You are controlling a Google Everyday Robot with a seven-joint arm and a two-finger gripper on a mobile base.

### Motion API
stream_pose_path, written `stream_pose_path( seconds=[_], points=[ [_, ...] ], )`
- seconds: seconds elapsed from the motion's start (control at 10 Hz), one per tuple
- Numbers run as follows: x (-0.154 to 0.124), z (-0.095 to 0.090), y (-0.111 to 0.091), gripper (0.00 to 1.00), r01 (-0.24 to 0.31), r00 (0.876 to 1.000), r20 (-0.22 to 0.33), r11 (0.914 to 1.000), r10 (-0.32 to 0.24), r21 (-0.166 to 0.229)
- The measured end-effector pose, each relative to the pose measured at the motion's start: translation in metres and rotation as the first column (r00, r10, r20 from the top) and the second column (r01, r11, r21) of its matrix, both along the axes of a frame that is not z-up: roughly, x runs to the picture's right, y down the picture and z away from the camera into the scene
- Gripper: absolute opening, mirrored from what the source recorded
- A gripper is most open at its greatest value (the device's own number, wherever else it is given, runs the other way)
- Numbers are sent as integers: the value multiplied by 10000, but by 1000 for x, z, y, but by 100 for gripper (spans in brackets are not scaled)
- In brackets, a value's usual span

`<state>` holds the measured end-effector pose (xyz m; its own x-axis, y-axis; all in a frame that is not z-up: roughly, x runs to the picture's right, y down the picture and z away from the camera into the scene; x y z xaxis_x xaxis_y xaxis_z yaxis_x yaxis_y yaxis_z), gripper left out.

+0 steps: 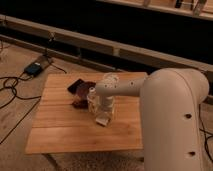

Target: Place the white sponge in the ceramic bowl

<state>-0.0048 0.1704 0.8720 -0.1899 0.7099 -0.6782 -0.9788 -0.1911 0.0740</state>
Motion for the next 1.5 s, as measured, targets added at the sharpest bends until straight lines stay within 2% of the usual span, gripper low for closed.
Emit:
stream_pose_path(
  seconds=[0.4, 0.5, 0.7, 1.0, 1.1, 1.5],
  points=[
    [0, 7, 2, 62, 186, 9998, -28, 9997, -186, -139],
    [0, 9, 2, 55, 219, 9997, -42, 9996, -220, -158],
    [1, 8, 0, 32, 228, 9997, -60, 9997, -228, -115],
    [5, -5, -13, 4, 39, 9999, -161, 9998, -36, 170],
    [6, -9, -16, 1, -7, 9998, -185, 9997, 11, 243],
    [14, -37, -44, 0, -61, 9995, -298, 9964, 87, 844]
  ],
)
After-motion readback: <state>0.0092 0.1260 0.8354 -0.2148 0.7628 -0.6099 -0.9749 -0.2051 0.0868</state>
